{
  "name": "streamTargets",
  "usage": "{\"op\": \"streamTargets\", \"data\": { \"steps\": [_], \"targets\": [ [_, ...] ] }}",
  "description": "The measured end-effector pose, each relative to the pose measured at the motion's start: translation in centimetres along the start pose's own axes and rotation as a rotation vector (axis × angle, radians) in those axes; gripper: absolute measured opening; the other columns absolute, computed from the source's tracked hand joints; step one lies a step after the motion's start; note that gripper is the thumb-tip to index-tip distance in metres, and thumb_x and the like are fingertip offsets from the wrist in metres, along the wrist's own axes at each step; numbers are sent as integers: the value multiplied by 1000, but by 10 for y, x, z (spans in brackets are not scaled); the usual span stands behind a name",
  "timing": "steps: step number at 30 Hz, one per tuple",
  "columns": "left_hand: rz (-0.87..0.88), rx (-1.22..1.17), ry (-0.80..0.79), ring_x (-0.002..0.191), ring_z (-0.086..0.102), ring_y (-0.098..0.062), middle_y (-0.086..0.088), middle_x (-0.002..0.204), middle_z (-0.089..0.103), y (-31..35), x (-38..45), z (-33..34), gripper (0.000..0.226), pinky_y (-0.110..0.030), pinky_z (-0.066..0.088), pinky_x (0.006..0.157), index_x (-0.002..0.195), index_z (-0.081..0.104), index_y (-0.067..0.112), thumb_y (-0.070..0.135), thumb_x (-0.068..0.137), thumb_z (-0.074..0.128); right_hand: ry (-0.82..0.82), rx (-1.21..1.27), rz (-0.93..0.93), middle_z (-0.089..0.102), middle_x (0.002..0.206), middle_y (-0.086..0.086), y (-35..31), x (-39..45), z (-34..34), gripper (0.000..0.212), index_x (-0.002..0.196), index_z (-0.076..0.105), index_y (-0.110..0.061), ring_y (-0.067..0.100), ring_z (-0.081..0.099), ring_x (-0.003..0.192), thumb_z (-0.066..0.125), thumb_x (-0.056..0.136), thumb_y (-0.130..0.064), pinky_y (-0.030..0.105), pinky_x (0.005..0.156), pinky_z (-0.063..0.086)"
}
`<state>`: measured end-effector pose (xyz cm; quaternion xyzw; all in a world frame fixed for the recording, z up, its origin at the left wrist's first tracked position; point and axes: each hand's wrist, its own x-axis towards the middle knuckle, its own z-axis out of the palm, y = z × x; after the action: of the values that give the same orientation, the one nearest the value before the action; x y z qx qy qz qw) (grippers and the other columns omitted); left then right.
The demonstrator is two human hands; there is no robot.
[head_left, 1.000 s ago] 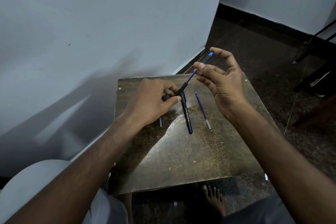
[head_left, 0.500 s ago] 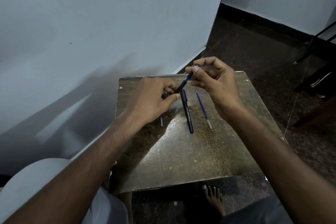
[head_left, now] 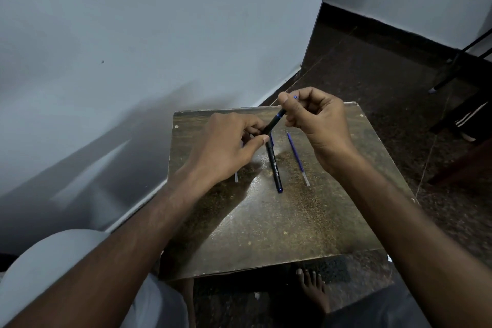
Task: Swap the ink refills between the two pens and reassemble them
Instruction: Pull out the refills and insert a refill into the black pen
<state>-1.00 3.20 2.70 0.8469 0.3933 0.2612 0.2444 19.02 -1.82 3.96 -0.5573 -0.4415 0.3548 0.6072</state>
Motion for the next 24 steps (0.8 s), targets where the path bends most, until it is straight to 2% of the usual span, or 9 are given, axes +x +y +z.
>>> {"op": "streamTargets", "data": {
  "steps": [3, 5, 9, 10, 14, 17, 19, 21, 24],
  "targets": [
    [-24, -32, -1, 85, 72, 5, 20, 93, 78, 1, 3, -1, 17, -10, 50, 72, 115, 82, 37, 38, 98, 78, -83, 111, 83, 71, 107, 8, -1, -1, 0, 23, 118, 79, -11, 19, 62, 96, 64, 109, -25, 30, 80, 55],
    [-34, -47, -7, 86, 74, 3, 21, 92, 77, 1, 3, -1, 17, -13, 54, 75, 114, 82, 37, 37, 98, 79, -89, 136, 111, 74, 114, 5, -2, -2, 1, 25, 117, 81, -14, 22, 59, 104, 61, 110, -26, 32, 81, 52],
    [-20, -73, -15, 87, 73, 7, 22, 92, 77, 2, 0, -1, 13, -12, 52, 77, 110, 82, 38, 37, 98, 79, 2, 81, 108, 73, 99, 7, -2, 0, 3, 17, 89, 77, -16, 21, 59, 96, 76, 100, -28, 41, 84, 48],
    [-21, -75, -14, 87, 72, 8, 22, 93, 78, 2, 0, -1, 13, -11, 51, 76, 110, 82, 38, 37, 98, 79, 6, 76, 104, 72, 96, 5, -1, 0, 2, 16, 89, 77, -16, 20, 60, 94, 77, 99, -29, 40, 83, 49],
    [-46, -76, -2, 87, 72, 8, 17, 98, 81, 0, 3, -3, 18, -6, 47, 73, 115, 83, 34, 36, 98, 79, -93, 96, 111, 78, 119, 1, -2, 0, -1, 21, 119, 82, -20, 19, 64, 104, 69, 106, -29, 36, 83, 50],
    [-36, -87, -14, 88, 74, 4, 17, 98, 82, 2, 2, -3, 15, -12, 53, 78, 112, 82, 37, 36, 97, 79, -32, 45, 108, 79, 98, 0, -1, -1, 2, 12, 98, 83, -17, 15, 65, 96, 78, 99, -28, 39, 81, 50],
    [-31, -93, -21, 89, 74, 5, 18, 96, 81, 4, 0, -3, 13, -18, 57, 82, 110, 82, 39, 37, 98, 78, 10, 20, 101, 71, 83, -4, -1, 0, 2, 18, 81, 76, -20, 11, 63, 86, 82, 95, -30, 34, 75, 49],
    [-36, -90, -24, 89, 73, 6, 19, 96, 81, 4, 0, -2, 13, -16, 55, 80, 110, 82, 38, 37, 98, 78, -11, 29, 97, 73, 90, -3, 0, 1, -1, 14, 90, 78, -22, 11, 62, 88, 79, 98, -34, 33, 76, 48],
    [-57, -87, -15, 88, 74, 4, 15, 99, 82, 3, 2, -3, 17, -9, 50, 75, 114, 83, 33, 35, 98, 78, -99, 82, 121, 78, 116, -3, -2, -1, -1, 20, 117, 83, -27, 17, 62, 101, 67, 106, -33, 37, 84, 47]
  ]
}}
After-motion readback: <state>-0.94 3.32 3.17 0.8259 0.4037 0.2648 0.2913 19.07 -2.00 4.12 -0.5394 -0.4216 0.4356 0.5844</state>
